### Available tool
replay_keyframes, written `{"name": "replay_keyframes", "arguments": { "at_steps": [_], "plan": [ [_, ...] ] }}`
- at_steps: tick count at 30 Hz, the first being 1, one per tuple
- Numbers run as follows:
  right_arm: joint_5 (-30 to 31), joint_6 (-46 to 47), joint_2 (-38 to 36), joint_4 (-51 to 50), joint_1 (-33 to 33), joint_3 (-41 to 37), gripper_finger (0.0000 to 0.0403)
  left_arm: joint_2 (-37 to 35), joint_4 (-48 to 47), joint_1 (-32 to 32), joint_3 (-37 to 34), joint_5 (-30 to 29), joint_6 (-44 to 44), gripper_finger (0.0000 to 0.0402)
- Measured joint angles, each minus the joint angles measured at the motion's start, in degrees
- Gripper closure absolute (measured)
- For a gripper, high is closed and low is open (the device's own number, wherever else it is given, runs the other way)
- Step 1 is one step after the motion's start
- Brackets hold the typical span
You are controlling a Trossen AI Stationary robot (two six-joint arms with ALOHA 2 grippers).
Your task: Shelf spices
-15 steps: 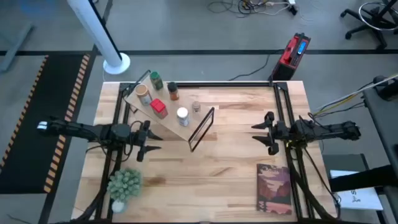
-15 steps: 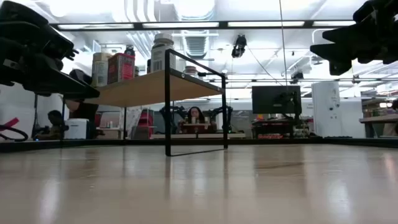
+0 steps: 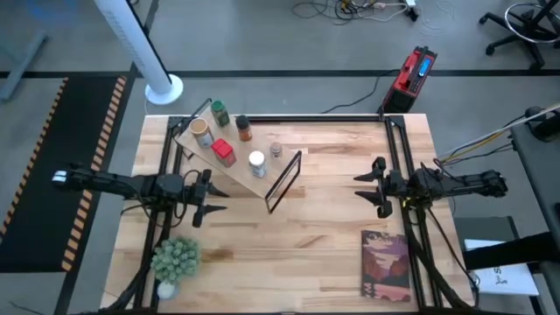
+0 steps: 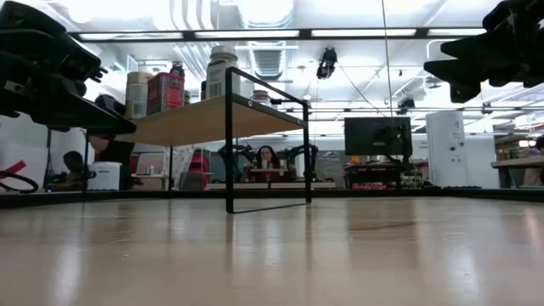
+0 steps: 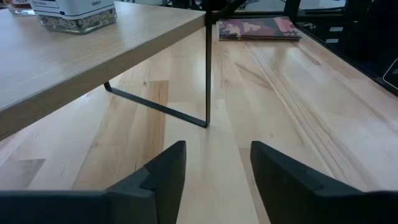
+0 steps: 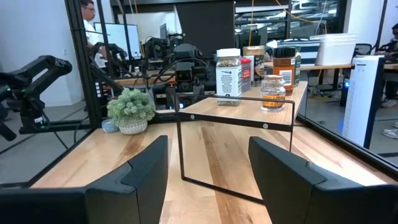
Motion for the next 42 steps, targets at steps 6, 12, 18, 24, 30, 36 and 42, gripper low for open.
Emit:
{"name": "replay_keyframes", "arguments": {
  "at_steps": [6,12,18,24,30,36,42],
  "plan": [
    [0.0,0.0,0.0,0.0,0.0,0.0,0.0204,0.0,0.0,0.0,0.0,0.0,0.0,0.0243],
    [0.0,0.0,0.0,0.0,0.0,0.0,0.0204,0.0,0.0,0.0,0.0,0.0,0.0,0.0249],
    [0.0,0.0,0.0,0.0,0.0,0.0,0.0204,0.0,0.0,0.0,0.0,0.0,0.0,0.0242],
    [0.0,0.0,0.0,0.0,0.0,0.0,0.0204,0.0,0.0,0.0,0.0,0.0,0.0,0.0231],
    [0.0,0.0,0.0,0.0,0.0,0.0,0.0204,0.0,0.0,0.0,0.0,0.0,0.0,0.0225],
    [0.0,0.0,0.0,0.0,0.0,0.0,0.0204,0.0,0.0,0.0,0.0,0.0,0.0,0.0230],
    [0.0,0.0,0.0,0.0,0.0,0.0,0.0204,0.0,0.0,0.0,0.0,0.0,0.0,0.0240]
  ]
}}
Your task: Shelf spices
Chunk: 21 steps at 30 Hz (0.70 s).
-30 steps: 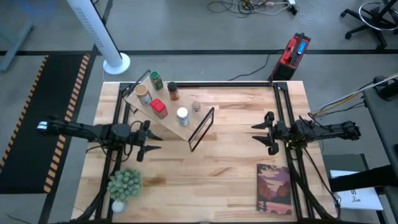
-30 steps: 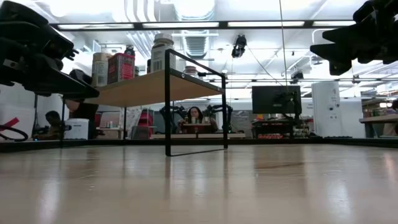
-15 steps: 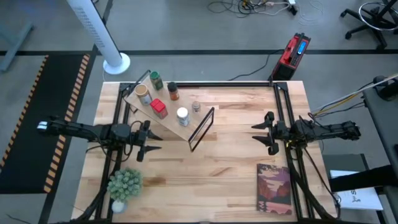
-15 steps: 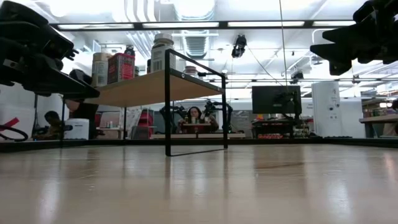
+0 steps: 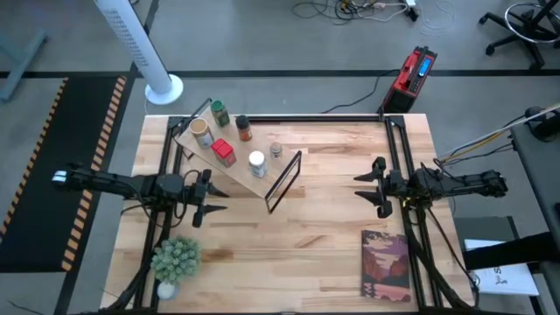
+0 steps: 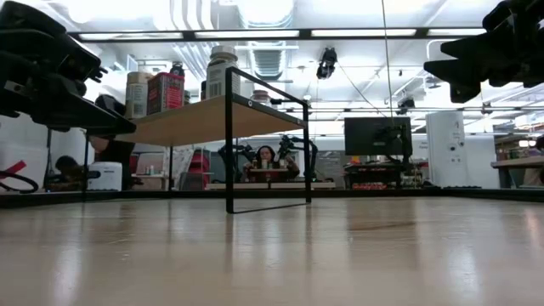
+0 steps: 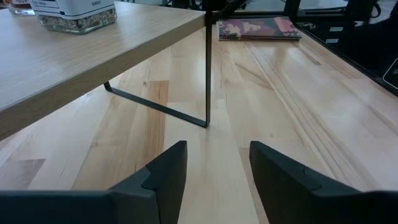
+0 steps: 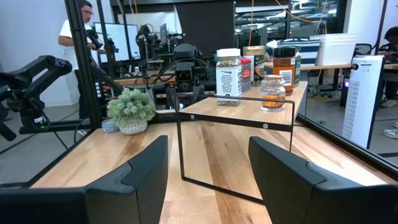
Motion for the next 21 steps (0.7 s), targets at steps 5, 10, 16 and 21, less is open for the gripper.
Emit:
{"name": "replay_keyframes", "arguments": {
  "at_steps": [5,10,16,21],
  "plan": [
    [0.0,0.0,0.0,0.0,0.0,0.0,0.0204,0.0,0.0,0.0,0.0,0.0,0.0,0.0247],
    [0.0,0.0,0.0,0.0,0.0,0.0,0.0204,0.0,0.0,0.0,0.0,0.0,0.0,0.0251],
    [0.0,0.0,0.0,0.0,0.0,0.0,0.0204,0.0,0.0,0.0,0.0,0.0,0.0,0.0247],
    [0.0,0.0,0.0,0.0,0.0,0.0,0.0204,0.0,0.0,0.0,0.0,0.0,0.0,0.0239]
  ]
}}
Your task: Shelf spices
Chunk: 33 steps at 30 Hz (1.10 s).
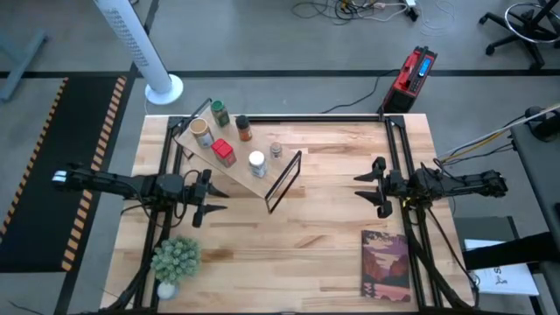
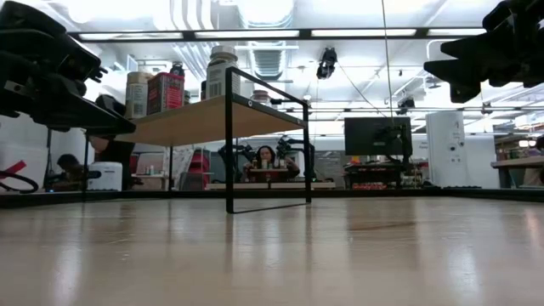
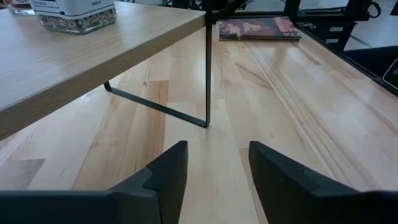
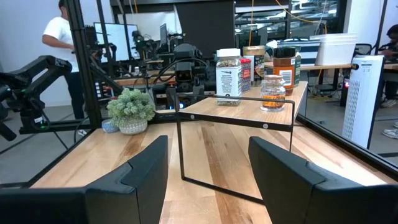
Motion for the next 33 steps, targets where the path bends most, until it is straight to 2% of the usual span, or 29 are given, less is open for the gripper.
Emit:
{"name": "replay_keyframes", "arguments": {
  "at_steps": [12,33],
  "plan": [
    [0.0,0.0,0.0,0.0,0.0,0.0,0.0204,0.0,0.0,0.0,0.0,0.0,0.0,0.0226],
    [0.0,0.0,0.0,0.0,0.0,0.0,0.0204,0.0,0.0,0.0,0.0,0.0,0.0,0.0251]
  ]
}}
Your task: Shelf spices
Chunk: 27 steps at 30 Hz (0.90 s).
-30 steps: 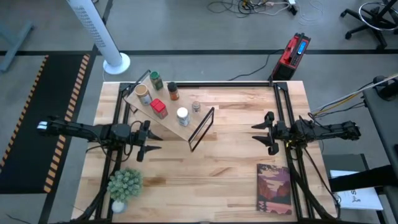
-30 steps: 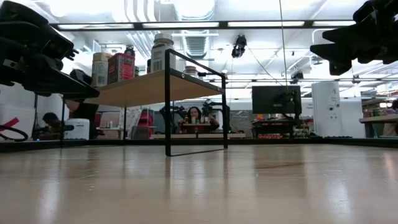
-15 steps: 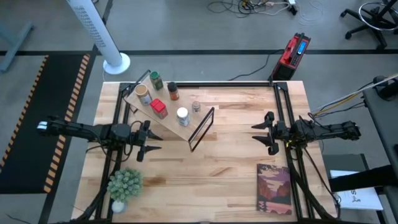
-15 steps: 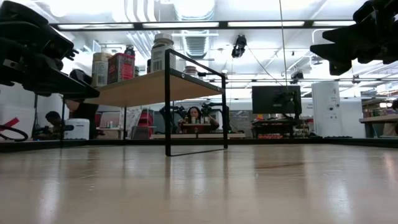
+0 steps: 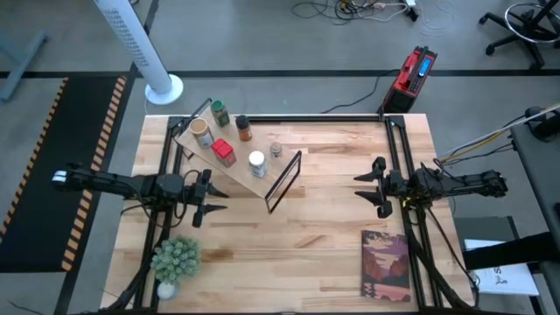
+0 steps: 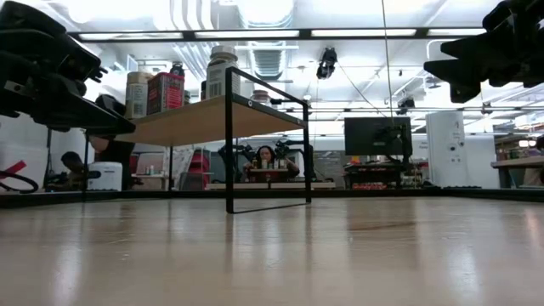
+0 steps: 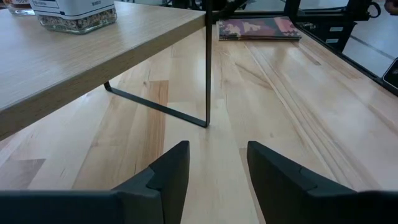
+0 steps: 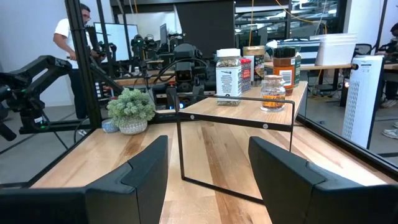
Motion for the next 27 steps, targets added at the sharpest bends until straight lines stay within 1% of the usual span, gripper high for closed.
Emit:
{"name": "replay_keyframes", "arguments": {
  "at_steps": [19,25,27],
  "plan": [
    [0.0,0.0,0.0,0.2,0.0,0.0,0.0204,0.0,0.0,0.0,0.0,0.0,0.0,0.0225],
    [0.0,0.3,0.0,0.2,0.0,0.0,0.0204,0.0,0.0,0.0,0.0,0.0,0.0,0.0229],
    [0.0,2.0,0.0,0.2,0.0,0.0,0.0204,0.0,0.0,0.0,0.0,0.0,0.0,0.0232]
  ]
}}
